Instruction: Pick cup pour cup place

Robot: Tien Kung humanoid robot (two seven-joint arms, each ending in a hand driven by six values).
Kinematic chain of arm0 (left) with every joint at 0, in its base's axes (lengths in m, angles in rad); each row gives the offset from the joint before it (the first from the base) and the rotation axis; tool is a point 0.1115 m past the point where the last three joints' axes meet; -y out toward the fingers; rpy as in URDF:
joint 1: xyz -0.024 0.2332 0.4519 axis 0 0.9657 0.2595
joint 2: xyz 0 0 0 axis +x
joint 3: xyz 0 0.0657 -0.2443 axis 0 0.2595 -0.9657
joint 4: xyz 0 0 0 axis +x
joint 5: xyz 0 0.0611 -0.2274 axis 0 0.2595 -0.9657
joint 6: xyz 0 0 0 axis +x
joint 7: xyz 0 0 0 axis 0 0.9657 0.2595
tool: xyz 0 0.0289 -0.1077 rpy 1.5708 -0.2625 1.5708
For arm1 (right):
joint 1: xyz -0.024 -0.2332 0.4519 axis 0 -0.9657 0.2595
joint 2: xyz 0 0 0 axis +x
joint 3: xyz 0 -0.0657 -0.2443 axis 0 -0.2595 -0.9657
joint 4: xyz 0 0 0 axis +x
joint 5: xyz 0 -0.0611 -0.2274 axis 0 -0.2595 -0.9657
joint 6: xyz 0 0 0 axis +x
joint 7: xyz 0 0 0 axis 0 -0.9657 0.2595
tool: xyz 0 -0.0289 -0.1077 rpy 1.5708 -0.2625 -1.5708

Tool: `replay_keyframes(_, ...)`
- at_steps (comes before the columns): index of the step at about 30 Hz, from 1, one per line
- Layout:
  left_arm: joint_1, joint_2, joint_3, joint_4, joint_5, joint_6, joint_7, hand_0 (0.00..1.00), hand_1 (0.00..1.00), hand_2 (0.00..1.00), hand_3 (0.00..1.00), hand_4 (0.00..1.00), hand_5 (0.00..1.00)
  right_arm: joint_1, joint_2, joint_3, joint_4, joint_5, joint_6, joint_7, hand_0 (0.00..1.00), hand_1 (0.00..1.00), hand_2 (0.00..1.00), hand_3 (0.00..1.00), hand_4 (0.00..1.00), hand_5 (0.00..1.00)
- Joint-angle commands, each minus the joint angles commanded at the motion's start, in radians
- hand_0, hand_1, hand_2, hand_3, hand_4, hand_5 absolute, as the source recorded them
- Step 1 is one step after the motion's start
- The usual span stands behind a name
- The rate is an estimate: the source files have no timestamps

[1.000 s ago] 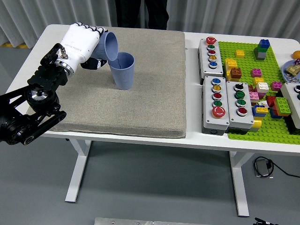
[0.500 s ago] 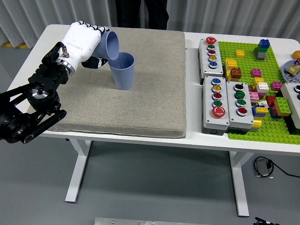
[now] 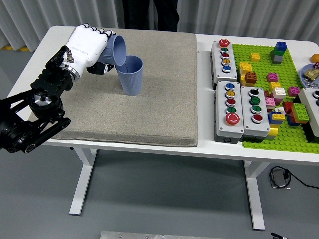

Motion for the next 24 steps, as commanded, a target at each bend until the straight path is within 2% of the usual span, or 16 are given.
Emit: replay_keyframes(24,-0.014,-0.001,-0.001,0.005,0.0,-0.017,0.004,0.656,0.639,0.678,0.747,0.592,0.002,0.004,0.0,0.001,0.0,0.003,-0.002,0.001,0.657,0.653,0.674,0.645,0.445,0.118)
